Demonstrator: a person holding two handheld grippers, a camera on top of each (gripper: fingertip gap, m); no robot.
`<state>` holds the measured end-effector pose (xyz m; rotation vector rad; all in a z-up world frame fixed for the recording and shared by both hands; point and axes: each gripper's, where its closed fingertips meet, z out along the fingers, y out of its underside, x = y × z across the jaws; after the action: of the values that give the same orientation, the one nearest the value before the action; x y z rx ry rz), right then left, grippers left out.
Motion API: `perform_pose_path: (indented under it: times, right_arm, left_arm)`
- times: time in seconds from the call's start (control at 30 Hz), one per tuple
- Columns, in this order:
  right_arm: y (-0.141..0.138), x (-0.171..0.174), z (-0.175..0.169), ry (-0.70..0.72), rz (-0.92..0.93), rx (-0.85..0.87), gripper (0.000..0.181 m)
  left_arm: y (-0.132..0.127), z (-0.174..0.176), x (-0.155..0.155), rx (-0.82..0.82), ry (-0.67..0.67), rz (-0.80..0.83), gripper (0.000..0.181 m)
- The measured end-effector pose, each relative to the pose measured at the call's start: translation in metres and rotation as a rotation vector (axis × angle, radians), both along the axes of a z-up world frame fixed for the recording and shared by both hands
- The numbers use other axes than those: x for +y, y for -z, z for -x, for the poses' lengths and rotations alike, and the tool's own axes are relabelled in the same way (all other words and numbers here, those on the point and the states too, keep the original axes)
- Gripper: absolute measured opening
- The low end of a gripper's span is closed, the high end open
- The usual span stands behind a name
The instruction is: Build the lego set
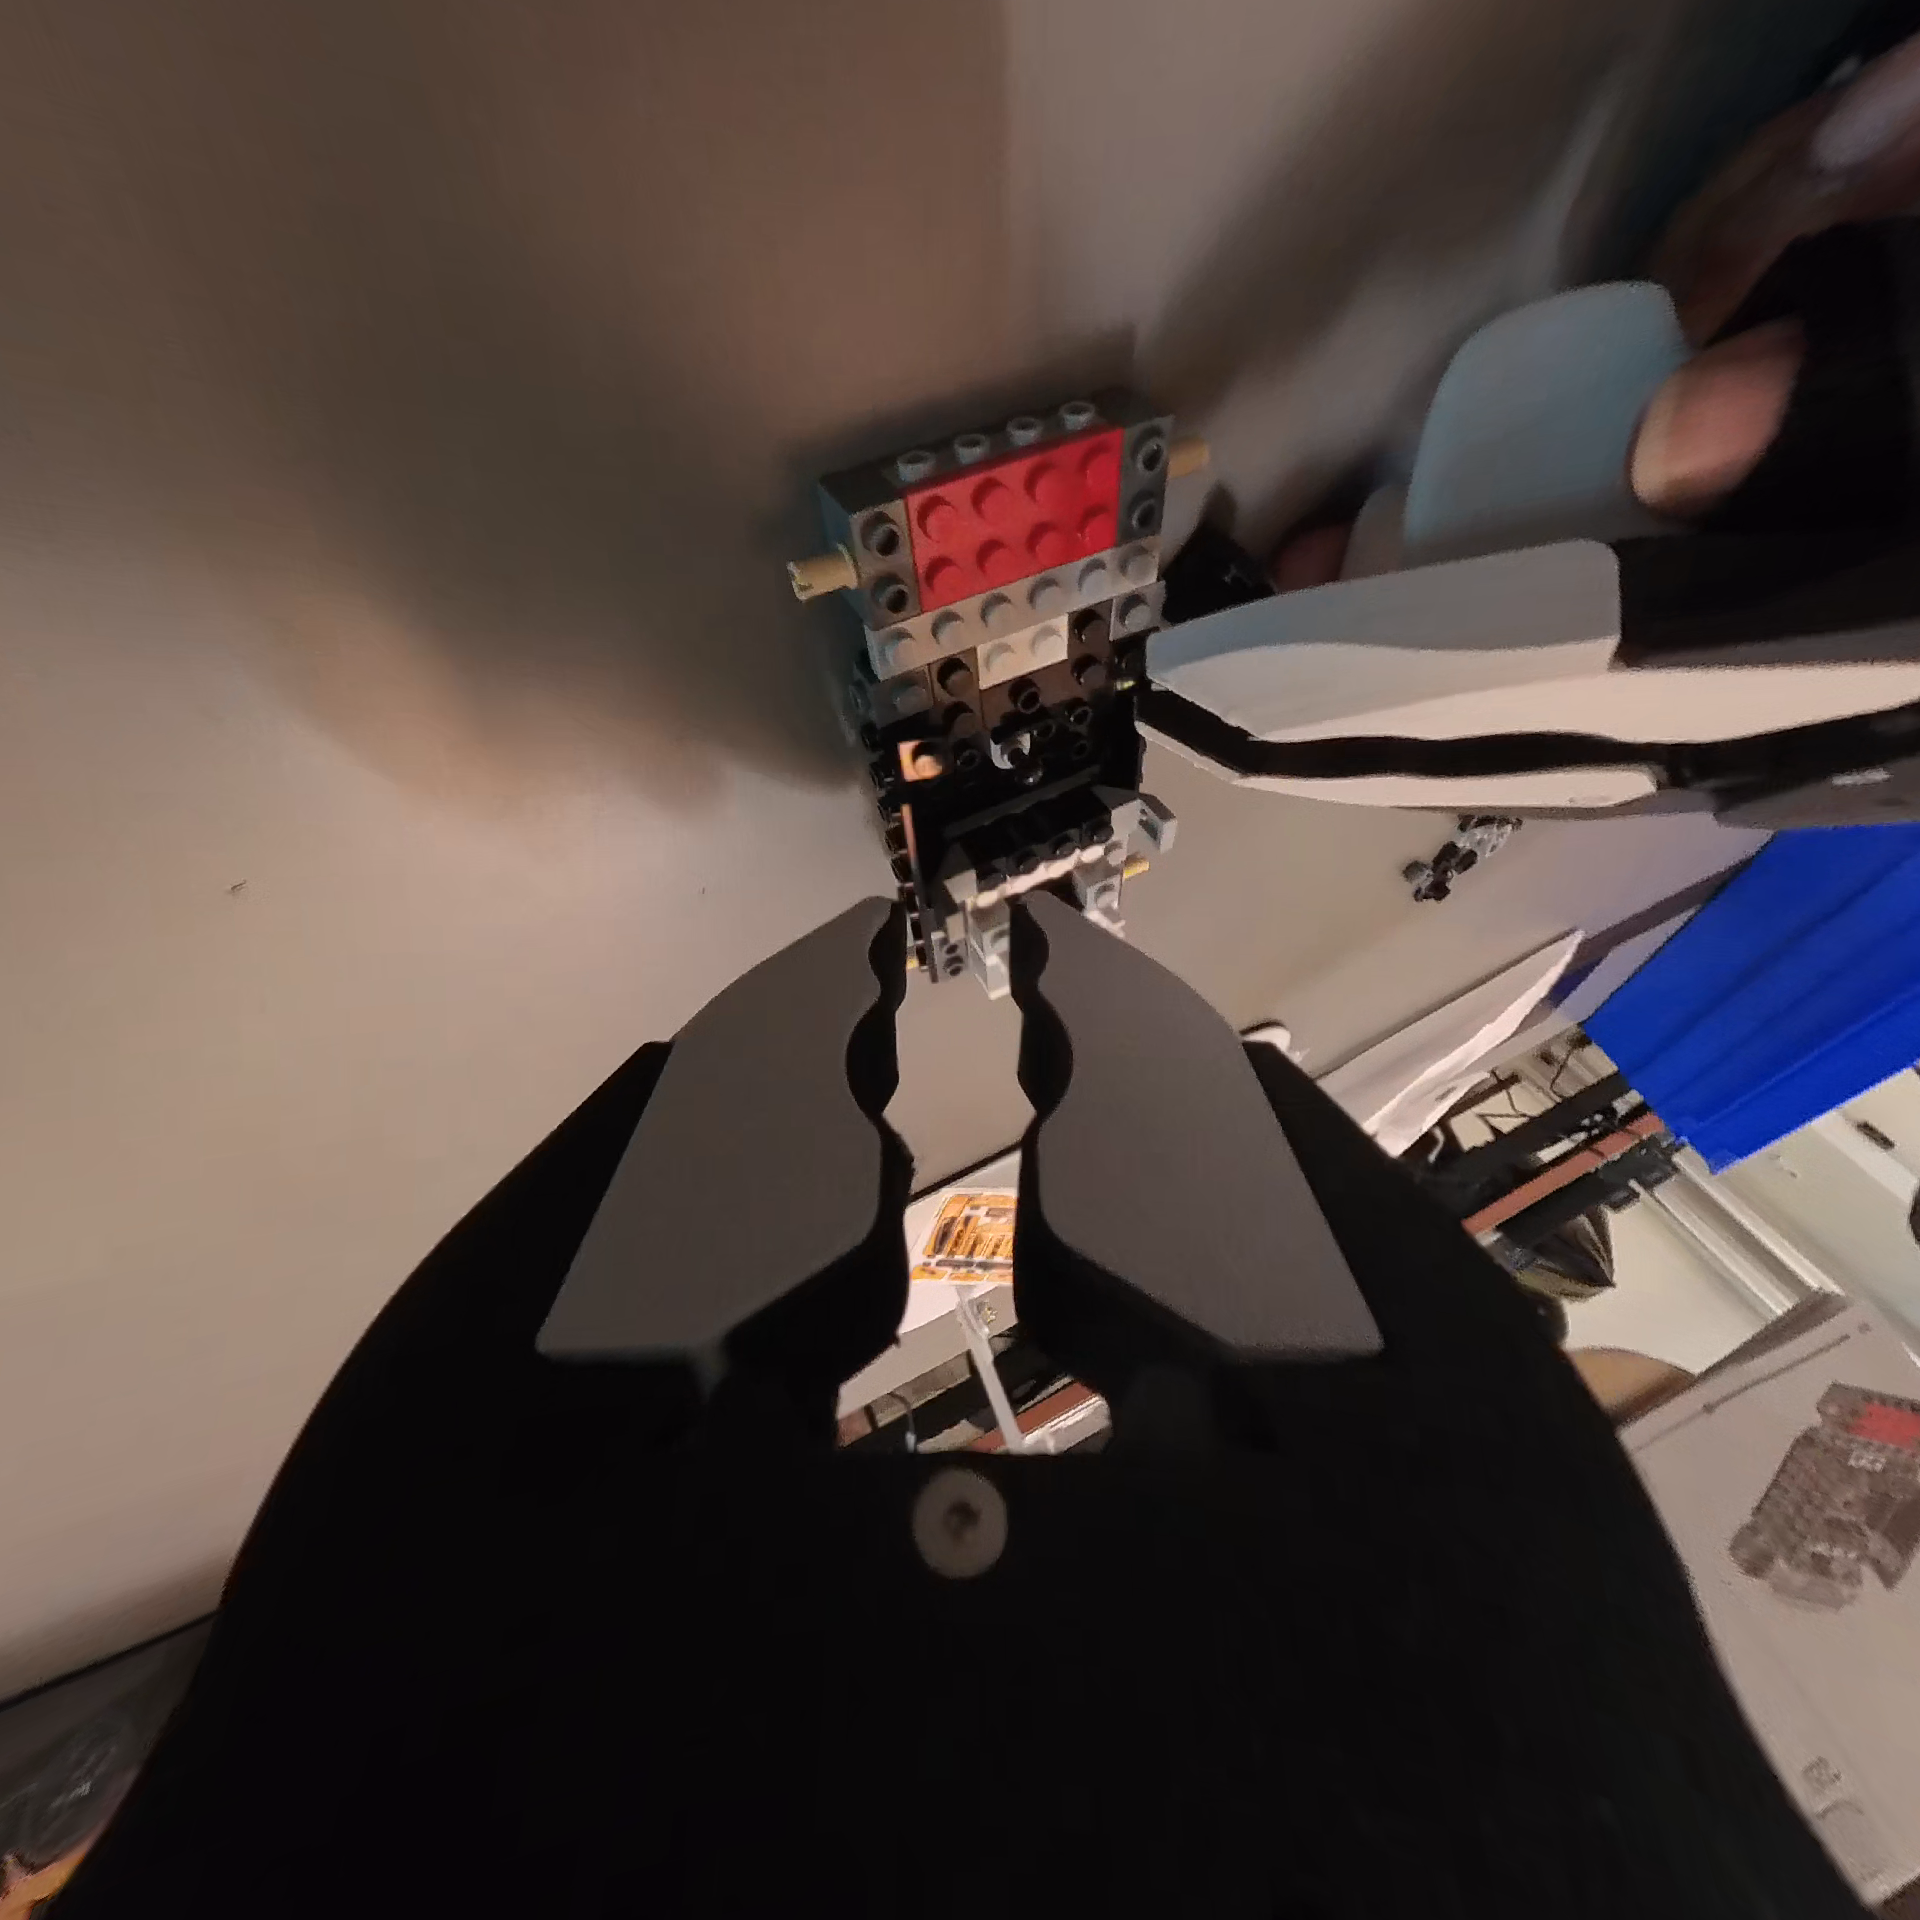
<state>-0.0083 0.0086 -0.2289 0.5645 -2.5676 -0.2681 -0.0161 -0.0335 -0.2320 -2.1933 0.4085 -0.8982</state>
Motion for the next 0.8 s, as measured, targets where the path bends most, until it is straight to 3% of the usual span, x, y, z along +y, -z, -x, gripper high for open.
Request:
perform_pose_path:
  times: [0.33,0.53,0.8]
  right_arm:
    - [-0.008,0.007,0.013,0.24,0.206,0.138,0.031]
    - [-0.007,0.007,0.017,0.314,0.314,0.223,0.038]
    - [-0.005,0.001,0.017,0.334,0.384,0.28,0.045]
  left_arm:
    - [-0.007,0.004,0.003,0.006,-0.017,-0.052,0.016]
    - [-0.015,0.016,0.015,0.186,-0.041,-0.188,0.017]
    - [-0.024,0.022,0.035,0.343,0.05,-0.267,0.025]
